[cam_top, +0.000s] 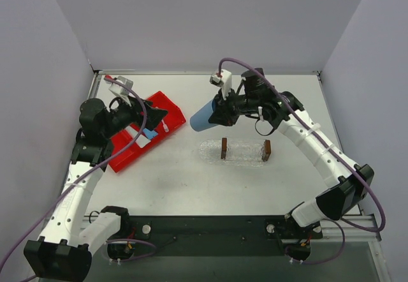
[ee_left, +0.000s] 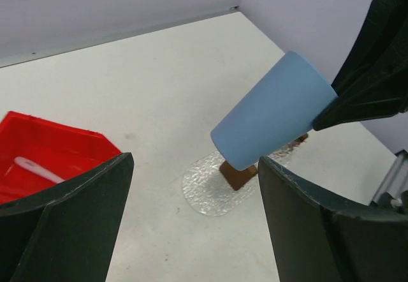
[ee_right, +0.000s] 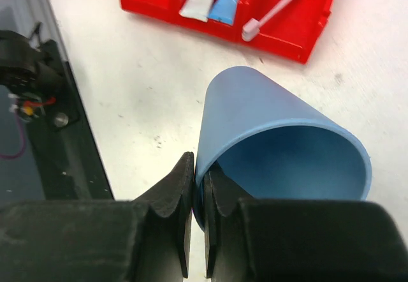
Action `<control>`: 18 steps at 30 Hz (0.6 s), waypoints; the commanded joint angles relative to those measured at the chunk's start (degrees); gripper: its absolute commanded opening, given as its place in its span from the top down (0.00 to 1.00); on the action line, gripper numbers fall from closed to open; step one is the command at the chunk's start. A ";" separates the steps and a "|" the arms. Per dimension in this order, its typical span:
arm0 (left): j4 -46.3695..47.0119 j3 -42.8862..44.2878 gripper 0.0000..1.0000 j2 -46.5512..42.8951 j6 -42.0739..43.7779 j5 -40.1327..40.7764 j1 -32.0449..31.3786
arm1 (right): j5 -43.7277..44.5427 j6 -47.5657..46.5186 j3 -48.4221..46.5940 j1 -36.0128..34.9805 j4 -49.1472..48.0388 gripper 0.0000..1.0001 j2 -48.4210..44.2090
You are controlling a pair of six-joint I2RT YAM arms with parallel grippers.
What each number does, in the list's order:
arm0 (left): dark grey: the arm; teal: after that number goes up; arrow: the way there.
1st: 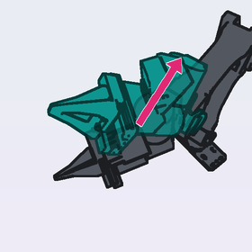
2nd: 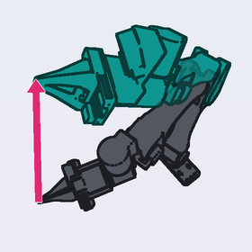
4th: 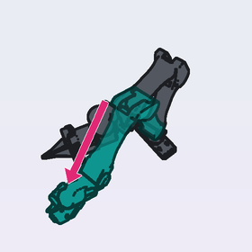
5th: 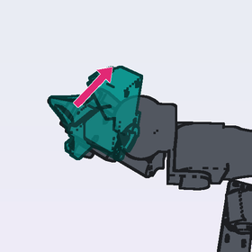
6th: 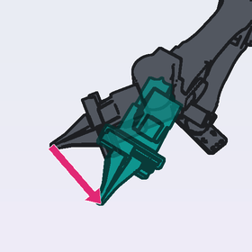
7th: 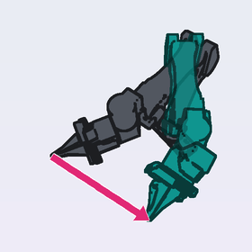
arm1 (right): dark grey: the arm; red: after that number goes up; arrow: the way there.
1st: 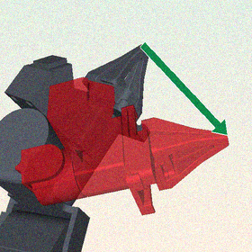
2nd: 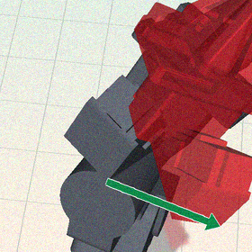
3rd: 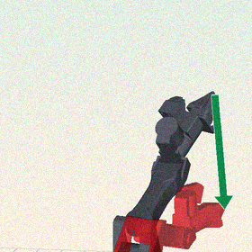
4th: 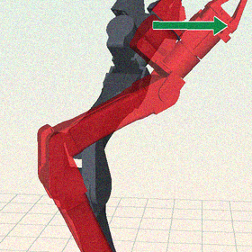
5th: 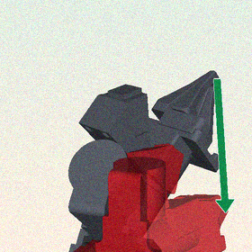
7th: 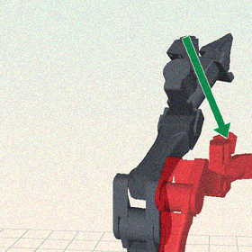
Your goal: Prepare toiletry sets of a toothbrush and toothpaste on the tray
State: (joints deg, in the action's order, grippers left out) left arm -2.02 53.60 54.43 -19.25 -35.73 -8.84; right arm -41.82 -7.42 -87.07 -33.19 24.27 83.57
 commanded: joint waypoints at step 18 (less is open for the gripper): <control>-20.65 -1.22 0.10 -1.61 23.99 11.20 11.74 | 32.24 -17.54 -10.84 -15.15 17.12 1.00 16.27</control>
State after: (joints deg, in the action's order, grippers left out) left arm -22.04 53.45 54.83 1.63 -25.52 1.63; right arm -14.50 -22.39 -94.41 -47.00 38.63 99.04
